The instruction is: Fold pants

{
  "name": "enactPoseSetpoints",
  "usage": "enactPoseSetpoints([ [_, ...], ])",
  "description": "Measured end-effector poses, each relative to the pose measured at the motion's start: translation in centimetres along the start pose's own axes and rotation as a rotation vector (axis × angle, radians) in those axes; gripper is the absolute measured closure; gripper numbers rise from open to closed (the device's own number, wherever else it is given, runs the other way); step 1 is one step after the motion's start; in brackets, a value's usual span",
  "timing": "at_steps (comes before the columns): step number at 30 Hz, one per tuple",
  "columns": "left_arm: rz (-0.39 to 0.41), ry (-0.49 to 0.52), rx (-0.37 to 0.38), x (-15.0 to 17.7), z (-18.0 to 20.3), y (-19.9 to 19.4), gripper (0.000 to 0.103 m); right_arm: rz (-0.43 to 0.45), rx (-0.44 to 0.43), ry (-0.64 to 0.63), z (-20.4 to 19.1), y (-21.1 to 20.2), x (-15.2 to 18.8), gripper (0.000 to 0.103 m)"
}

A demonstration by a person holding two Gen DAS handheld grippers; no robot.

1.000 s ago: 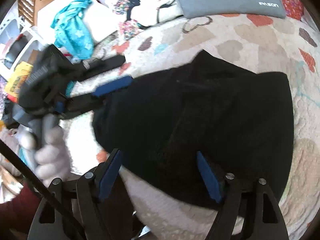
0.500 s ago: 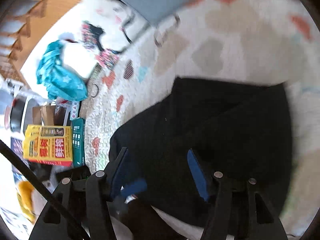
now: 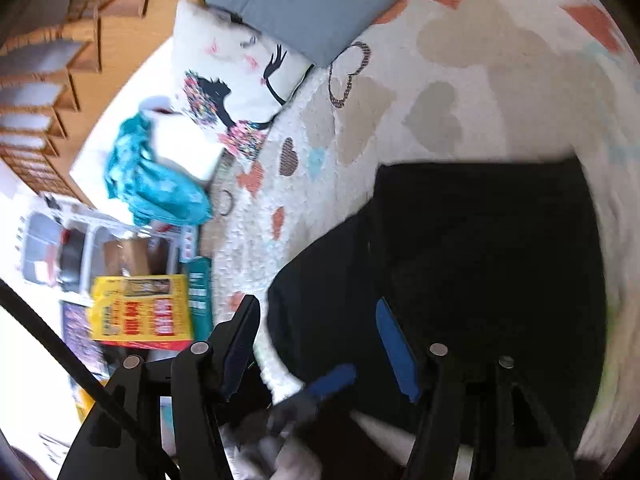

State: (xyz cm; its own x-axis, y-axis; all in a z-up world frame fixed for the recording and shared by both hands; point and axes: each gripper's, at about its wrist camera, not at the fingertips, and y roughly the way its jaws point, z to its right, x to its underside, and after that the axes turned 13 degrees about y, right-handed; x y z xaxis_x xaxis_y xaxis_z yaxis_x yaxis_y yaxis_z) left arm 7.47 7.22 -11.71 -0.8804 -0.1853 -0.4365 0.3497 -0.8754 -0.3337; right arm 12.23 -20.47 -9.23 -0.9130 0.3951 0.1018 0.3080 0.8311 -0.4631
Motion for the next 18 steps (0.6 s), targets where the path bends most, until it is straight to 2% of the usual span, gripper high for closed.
enactPoseSetpoints([
  [3, 0.021, -0.014, 0.001, 0.0, -0.2, -0.5, 0.05, -0.028, -0.106, 0.134, 3.5, -0.1, 1.0, 0.032],
  [6, 0.042, -0.023, -0.008, 0.2, -0.4, -1.1, 0.049, -0.045, -0.12, 0.247, 7.4, 1.8, 1.5, 0.032],
  [9, 0.056, -0.027, -0.034, 0.5, -0.2, -1.7, 0.047, -0.046, -0.185, 0.318, 9.8, 2.8, 2.0, 0.038],
  [11, 0.067, -0.032, -0.042, 0.5, 0.2, -2.6, 0.047, -0.056, -0.146, 0.284, 8.8, 2.5, 2.1, 0.037],
  [13, 0.106, -0.004, -0.079, 0.9, 1.1, -5.0, 0.047, -0.052, -0.093, 0.211, 6.9, 1.8, 2.4, 0.032],
  [15, 0.156, 0.013, -0.142, 1.2, 1.8, -8.3, 0.046, -0.04, -0.083, 0.129, 4.6, 1.2, 2.3, 0.027],
  [18, 0.242, 0.002, -0.246, 1.6, 2.1, -12.8, 0.042, -0.016, -0.071, 0.091, 2.3, 1.6, 0.6, 0.026],
])
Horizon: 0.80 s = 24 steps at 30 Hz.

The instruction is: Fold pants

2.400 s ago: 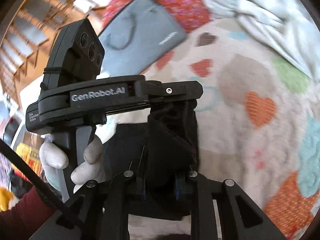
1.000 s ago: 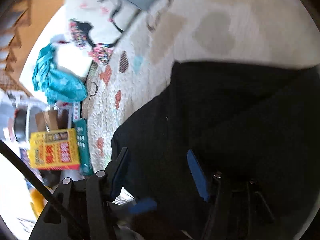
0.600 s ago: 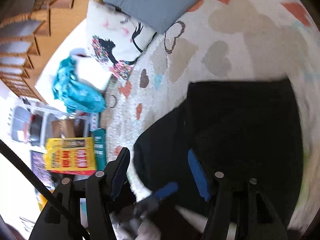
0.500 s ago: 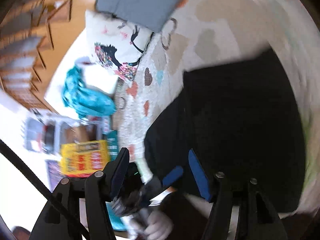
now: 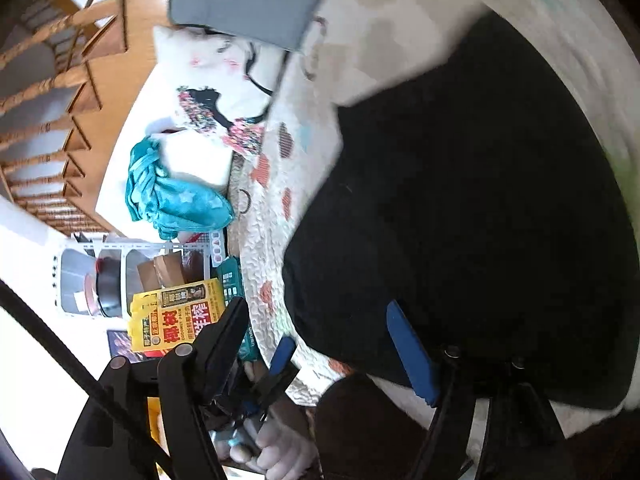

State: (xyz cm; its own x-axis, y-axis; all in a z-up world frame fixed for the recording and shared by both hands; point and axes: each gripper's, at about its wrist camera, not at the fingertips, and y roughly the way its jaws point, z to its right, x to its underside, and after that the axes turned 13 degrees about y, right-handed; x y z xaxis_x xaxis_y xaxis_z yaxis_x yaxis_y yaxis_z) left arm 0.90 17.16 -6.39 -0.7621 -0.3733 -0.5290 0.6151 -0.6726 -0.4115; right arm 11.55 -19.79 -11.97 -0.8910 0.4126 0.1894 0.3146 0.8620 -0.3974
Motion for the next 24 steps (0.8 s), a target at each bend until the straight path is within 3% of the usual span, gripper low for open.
enactPoseSetpoints([
  [4, 0.082, -0.041, -0.076, 0.0, -1.3, -4.4, 0.041, 0.038, 0.036, -0.012, -2.1, 2.6, -3.5, 0.026],
  [8, 0.103, -0.044, -0.128, 0.3, -1.9, -6.2, 0.04, 0.04, 0.024, 0.044, -2.5, 6.3, -7.2, 0.026],
  [10, 0.106, -0.029, -0.166, 0.3, -2.2, -6.7, 0.039, 0.069, 0.1, 0.066, -1.9, 7.8, -8.8, 0.026],
  [11, 0.104, -0.024, -0.184, 0.2, -2.4, -6.7, 0.039, 0.1, 0.167, 0.074, -1.7, 8.4, -10.0, 0.031],
  [14, 0.104, -0.046, -0.205, 0.1, -3.7, -7.3, 0.039, 0.118, 0.2, 0.104, -2.5, 8.9, -12.0, 0.034],
  [17, 0.105, -0.074, -0.19, 0.1, -4.5, -7.3, 0.039, 0.266, 0.384, -0.116, -7.0, 7.9, -11.3, 0.029],
  [19, 0.1, -0.07, -0.188, 0.2, -4.7, -7.3, 0.039, 0.21, 0.342, -0.161, -8.2, 7.7, -10.7, 0.029],
  [24, 0.093, -0.061, -0.179, 0.1, -4.5, -6.9, 0.039, 0.069, 0.218, -0.123, -7.4, 8.1, -7.4, 0.029],
])
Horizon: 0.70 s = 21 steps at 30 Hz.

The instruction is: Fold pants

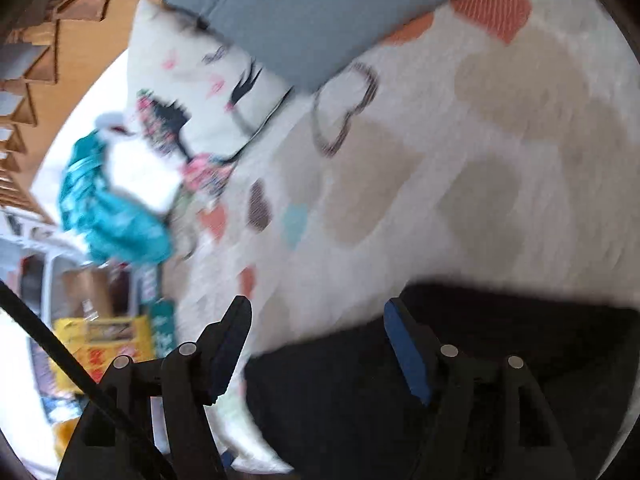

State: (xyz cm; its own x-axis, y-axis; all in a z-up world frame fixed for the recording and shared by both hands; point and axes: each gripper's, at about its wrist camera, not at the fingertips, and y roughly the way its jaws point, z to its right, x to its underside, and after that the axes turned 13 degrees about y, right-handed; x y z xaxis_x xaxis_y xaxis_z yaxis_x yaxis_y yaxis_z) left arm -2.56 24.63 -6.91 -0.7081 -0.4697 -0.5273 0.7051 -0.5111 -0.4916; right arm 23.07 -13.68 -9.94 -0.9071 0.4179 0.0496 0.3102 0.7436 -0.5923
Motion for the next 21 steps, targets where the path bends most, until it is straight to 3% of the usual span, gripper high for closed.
enactPoseSetpoints([
  [2, -0.004, 0.007, -0.009, 0.0, 0.1, 0.0, 0.039, -0.023, 0.023, -0.024, 0.3, 0.7, 1.6, 0.029],
  [6, -0.004, -0.003, -0.019, 0.2, -0.3, -0.1, 0.039, -0.016, 0.307, -0.237, -0.4, 3.5, 4.5, 0.032],
  [8, -0.01, -0.015, -0.025, 0.4, -0.7, 0.1, 0.039, -0.018, 0.435, -0.332, -0.5, 5.2, 5.5, 0.048],
  [9, -0.013, -0.022, -0.026, 0.4, -0.8, 0.1, 0.039, -0.001, 0.506, -0.402, -0.9, 6.0, 6.0, 0.051],
  [11, -0.018, -0.033, -0.026, 0.6, -1.1, 0.3, 0.039, 0.01, 0.562, -0.45, -2.0, 6.7, 5.8, 0.061],
  [13, -0.024, -0.045, -0.025, 0.7, -1.2, 0.5, 0.039, -0.024, 0.449, -0.415, -3.3, 6.5, 4.8, 0.073],
  [14, -0.026, -0.048, -0.024, 0.8, -1.2, 0.5, 0.039, -0.07, 0.287, -0.343, -4.1, 5.9, 4.0, 0.073],
  [16, -0.03, -0.052, -0.027, 0.8, -1.3, 0.6, 0.039, -0.113, 0.071, -0.263, -5.4, 4.8, 3.4, 0.072],
  [17, -0.03, -0.053, -0.03, 0.8, -1.3, 0.6, 0.039, -0.097, -0.015, -0.251, -6.3, 3.9, 3.4, 0.062],
  [19, -0.032, -0.054, -0.032, 0.8, -1.5, 0.7, 0.039, -0.064, -0.024, -0.26, -7.0, 3.1, 3.8, 0.036],
  [21, -0.041, -0.054, -0.033, 0.9, -1.7, 0.9, 0.039, -0.051, 0.051, -0.283, -5.9, 2.6, 4.5, 0.034],
])
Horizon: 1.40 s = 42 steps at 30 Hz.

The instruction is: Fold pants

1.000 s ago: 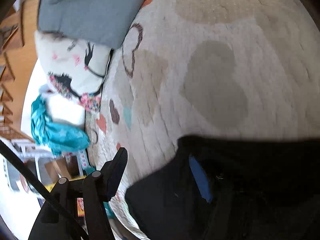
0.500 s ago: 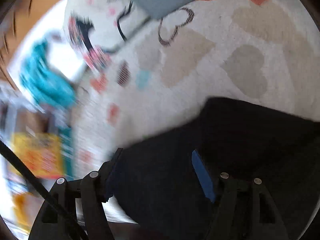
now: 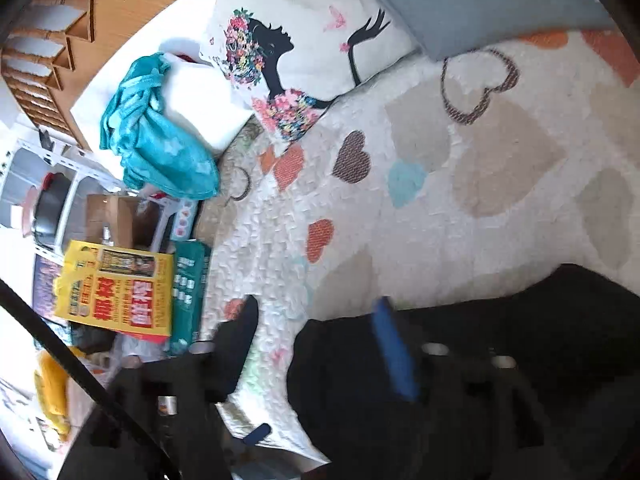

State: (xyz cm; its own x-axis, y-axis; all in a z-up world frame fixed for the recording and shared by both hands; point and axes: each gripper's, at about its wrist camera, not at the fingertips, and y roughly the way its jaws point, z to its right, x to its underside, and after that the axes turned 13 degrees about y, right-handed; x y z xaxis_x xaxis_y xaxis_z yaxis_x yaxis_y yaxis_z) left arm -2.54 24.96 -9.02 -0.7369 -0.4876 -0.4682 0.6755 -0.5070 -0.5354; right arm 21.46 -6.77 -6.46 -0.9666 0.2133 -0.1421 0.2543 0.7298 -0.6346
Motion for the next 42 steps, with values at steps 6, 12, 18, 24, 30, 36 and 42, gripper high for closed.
enactPoseSetpoints([
  [6, -0.005, 0.009, 0.015, 0.1, -0.3, -0.3, 0.039, 0.072, 0.138, 0.062, 4.9, -3.0, 2.8, 0.034],
  [12, -0.016, 0.039, 0.0, -0.2, 0.0, -0.2, 0.039, 0.292, 0.055, 0.105, 7.7, -11.0, 4.6, 0.033],
  [18, -0.057, 0.078, -0.024, -1.8, 0.6, 2.6, 0.039, 0.413, 0.015, 0.082, 10.2, -13.7, 4.3, 0.029],
  [24, -0.063, 0.059, -0.096, -3.6, -0.6, 5.2, 0.039, 0.201, -0.006, -0.011, 10.8, -8.9, 2.6, 0.029],
  [30, -0.083, 0.055, -0.116, -3.8, -1.6, 6.1, 0.039, 0.066, -0.005, -0.122, 8.9, -4.3, 3.1, 0.029],
  [36, -0.064, 0.059, -0.088, -3.5, -1.4, 5.3, 0.039, -0.09, -0.01, -0.157, 6.2, 1.7, 3.8, 0.029],
  [42, -0.034, 0.078, -0.058, -3.3, -0.6, 3.6, 0.039, -0.021, 0.057, -0.094, 4.8, 4.3, -2.7, 0.034],
])
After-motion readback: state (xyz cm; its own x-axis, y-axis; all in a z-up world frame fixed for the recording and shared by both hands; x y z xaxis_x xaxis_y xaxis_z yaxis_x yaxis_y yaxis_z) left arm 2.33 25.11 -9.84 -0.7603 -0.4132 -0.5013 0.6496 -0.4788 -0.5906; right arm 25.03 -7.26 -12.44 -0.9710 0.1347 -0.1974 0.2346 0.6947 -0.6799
